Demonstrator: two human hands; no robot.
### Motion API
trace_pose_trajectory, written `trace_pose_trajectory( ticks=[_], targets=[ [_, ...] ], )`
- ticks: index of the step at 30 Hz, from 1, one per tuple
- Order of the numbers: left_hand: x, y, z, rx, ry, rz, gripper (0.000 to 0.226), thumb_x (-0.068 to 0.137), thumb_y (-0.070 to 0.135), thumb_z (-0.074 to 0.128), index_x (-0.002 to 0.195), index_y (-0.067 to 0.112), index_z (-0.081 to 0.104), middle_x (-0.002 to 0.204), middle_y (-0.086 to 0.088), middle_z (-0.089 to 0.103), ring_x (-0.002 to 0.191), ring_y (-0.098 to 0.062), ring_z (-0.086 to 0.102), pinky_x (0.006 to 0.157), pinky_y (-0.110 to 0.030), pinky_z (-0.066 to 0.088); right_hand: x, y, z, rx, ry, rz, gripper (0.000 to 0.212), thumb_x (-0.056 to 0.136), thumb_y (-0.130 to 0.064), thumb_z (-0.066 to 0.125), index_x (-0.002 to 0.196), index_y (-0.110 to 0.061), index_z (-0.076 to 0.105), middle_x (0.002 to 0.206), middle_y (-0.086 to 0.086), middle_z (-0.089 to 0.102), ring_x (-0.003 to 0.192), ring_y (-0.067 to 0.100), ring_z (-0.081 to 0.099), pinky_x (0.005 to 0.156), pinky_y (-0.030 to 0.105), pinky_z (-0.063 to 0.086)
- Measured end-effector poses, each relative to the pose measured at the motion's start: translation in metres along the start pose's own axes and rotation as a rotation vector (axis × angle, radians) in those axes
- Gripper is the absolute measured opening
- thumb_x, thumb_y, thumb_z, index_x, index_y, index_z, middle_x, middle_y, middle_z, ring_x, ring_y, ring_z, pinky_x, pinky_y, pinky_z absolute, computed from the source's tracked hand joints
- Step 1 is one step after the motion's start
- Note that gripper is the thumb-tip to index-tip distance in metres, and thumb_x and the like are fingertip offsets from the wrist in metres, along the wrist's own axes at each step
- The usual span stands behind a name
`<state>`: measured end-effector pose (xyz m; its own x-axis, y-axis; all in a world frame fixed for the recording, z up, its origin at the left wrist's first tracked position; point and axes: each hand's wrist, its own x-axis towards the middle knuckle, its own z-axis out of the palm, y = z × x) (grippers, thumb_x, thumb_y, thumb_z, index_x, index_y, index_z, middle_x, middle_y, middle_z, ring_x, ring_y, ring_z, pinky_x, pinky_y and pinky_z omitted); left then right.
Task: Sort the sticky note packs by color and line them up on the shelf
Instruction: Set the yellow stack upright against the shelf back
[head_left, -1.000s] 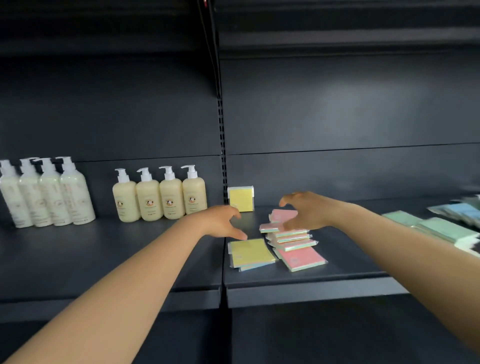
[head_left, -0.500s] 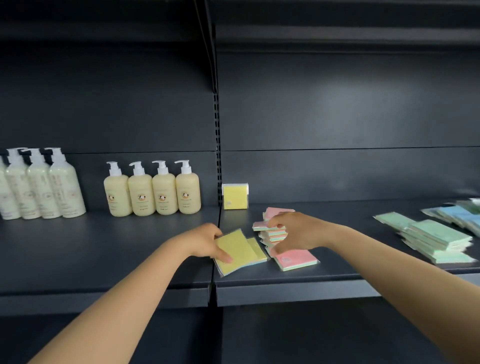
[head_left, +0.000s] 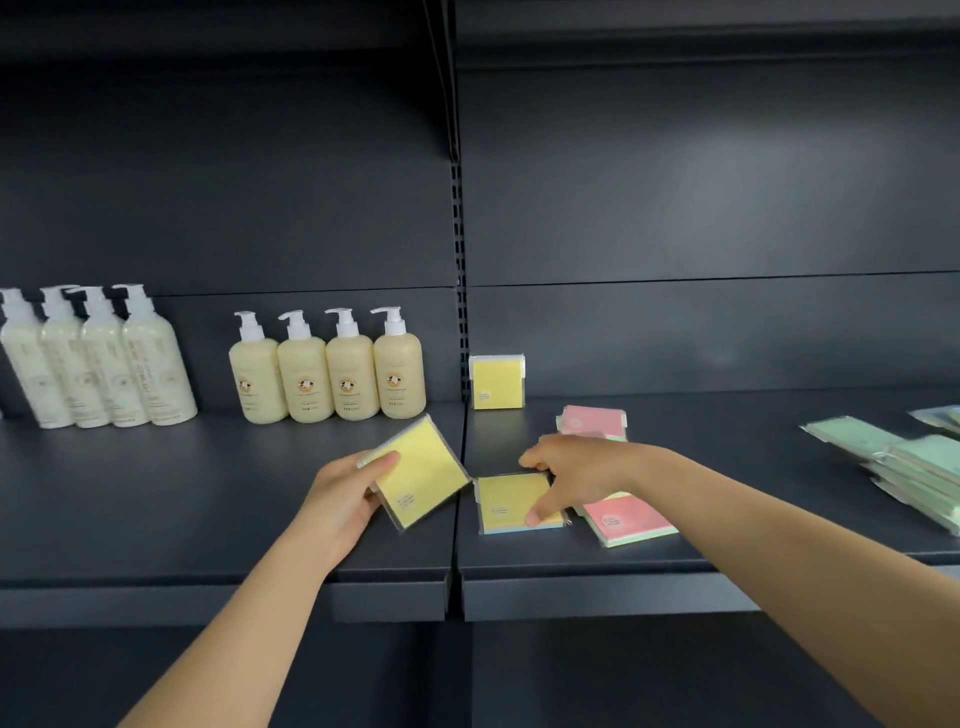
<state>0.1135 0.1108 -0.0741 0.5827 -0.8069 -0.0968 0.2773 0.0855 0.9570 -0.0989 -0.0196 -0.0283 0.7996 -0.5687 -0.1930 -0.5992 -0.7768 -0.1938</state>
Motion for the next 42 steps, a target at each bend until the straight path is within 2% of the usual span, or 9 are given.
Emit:
trace_pose_trajectory(
  ticks=[7, 12, 17, 20, 26, 29, 34, 39, 42],
  targets=[
    [0.003, -0.001, -0.002, 0.023, -0.014, -0.003, 0.015, 0.091, 0.014, 0.058, 0.102, 0.006, 0.065, 0.099, -0.01, 0.071, 0.095, -0.022, 0.066, 0.076, -0.035, 0.052, 0.008, -0.002, -0.009, -0.002, -0.139, 0.05, 0.037, 0.067, -0.051, 0.077, 0.078, -0.027, 0.05, 0.078, -0.012, 0.052, 0.065, 0.008, 0.047, 0.06, 0.024, 0.035],
    [0.003, -0.002, -0.002, 0.068, -0.013, -0.001, 0.018, 0.092, 0.017, 0.058, 0.104, 0.006, 0.064, 0.102, -0.011, 0.07, 0.096, -0.023, 0.066, 0.077, -0.036, 0.053, 0.008, -0.006, -0.007, 0.029, -0.157, 0.054, 0.065, 0.06, -0.051, 0.081, 0.109, -0.018, 0.053, 0.106, 0.005, 0.062, 0.074, 0.018, 0.055, 0.065, 0.03, 0.041],
    [0.003, -0.003, 0.001, 0.115, 0.027, 0.038, 0.016, 0.095, 0.02, 0.053, 0.104, 0.011, 0.062, 0.103, -0.009, 0.068, 0.096, -0.022, 0.064, 0.078, -0.034, 0.052, 0.004, 0.005, 0.0, 0.23, -0.023, 0.021, 0.056, 0.064, -0.034, 0.083, 0.105, -0.028, 0.045, 0.103, -0.009, 0.052, 0.08, 0.012, 0.053, 0.064, 0.026, 0.042],
    [0.003, -0.006, 0.005, 0.265, 0.043, 0.08, 0.02, 0.097, 0.026, 0.049, 0.106, 0.013, 0.061, 0.105, -0.007, 0.068, 0.099, -0.022, 0.064, 0.082, -0.034, 0.051, -0.001, 0.013, 0.0, 0.585, 0.12, -0.006, 0.036, 0.071, -0.009, 0.078, 0.098, -0.021, 0.058, 0.104, -0.001, 0.061, 0.068, 0.019, 0.051, 0.059, 0.031, 0.041],
    [-0.003, -0.009, 0.027, 0.321, -0.098, 0.082, 0.023, 0.099, 0.032, 0.042, 0.103, 0.024, 0.062, 0.109, 0.0, 0.069, 0.103, -0.015, 0.063, 0.095, -0.034, 0.047, 0.003, 0.001, 0.008, 0.869, 0.351, 0.007, 0.028, 0.07, 0.004, 0.077, 0.084, -0.015, 0.063, 0.086, 0.006, 0.07, 0.065, 0.013, 0.06, 0.062, 0.021, 0.05],
    [-0.005, -0.008, 0.033, 0.265, -0.249, 0.055, 0.025, 0.098, 0.035, 0.043, 0.112, 0.025, 0.061, 0.109, 0.004, 0.071, 0.103, -0.01, 0.065, 0.093, -0.032, 0.048, 0.011, -0.007, 0.015, 0.856, 0.442, 0.029, 0.03, 0.067, 0.0, 0.08, 0.083, -0.017, 0.061, 0.087, 0.009, 0.066, 0.067, 0.012, 0.058, 0.071, 0.024, 0.051],
    [-0.006, -0.01, 0.031, 0.406, -0.322, 0.094, 0.044, 0.084, 0.001, 0.065, 0.122, 0.019, 0.051, 0.114, 0.001, 0.068, 0.104, -0.011, 0.064, 0.082, -0.024, 0.053, 0.014, -0.018, 0.027, 0.873, 0.585, 0.041, 0.039, 0.067, -0.006, 0.082, 0.091, -0.016, 0.054, 0.09, 0.003, 0.062, 0.073, 0.01, 0.059, 0.064, 0.015, 0.049],
    [0.0, -0.014, 0.03, 0.475, -0.377, 0.123, 0.05, 0.088, -0.005, 0.057, 0.128, 0.022, 0.047, 0.121, 0.003, 0.064, 0.11, -0.008, 0.06, 0.089, -0.025, 0.05, 0.019, -0.015, 0.035, 0.887, 0.519, 0.088, 0.054, 0.07, -0.022, 0.082, 0.115, -0.013, 0.053, 0.1, 0.004, 0.067, 0.093, 0.015, 0.065, 0.084, 0.029, 0.053],
    [0.004, -0.015, 0.036, 0.485, -0.381, 0.147, 0.054, 0.091, -0.003, 0.053, 0.131, 0.03, 0.041, 0.122, 0.006, 0.062, 0.112, -0.004, 0.057, 0.088, -0.022, 0.049, 0.019, -0.016, 0.024, 0.786, 0.514, 0.067, 0.041, 0.075, -0.024, 0.079, 0.107, -0.017, 0.056, 0.09, 0.008, 0.066, 0.082, 0.015, 0.062, 0.076, 0.024, 0.048]
  ],
)
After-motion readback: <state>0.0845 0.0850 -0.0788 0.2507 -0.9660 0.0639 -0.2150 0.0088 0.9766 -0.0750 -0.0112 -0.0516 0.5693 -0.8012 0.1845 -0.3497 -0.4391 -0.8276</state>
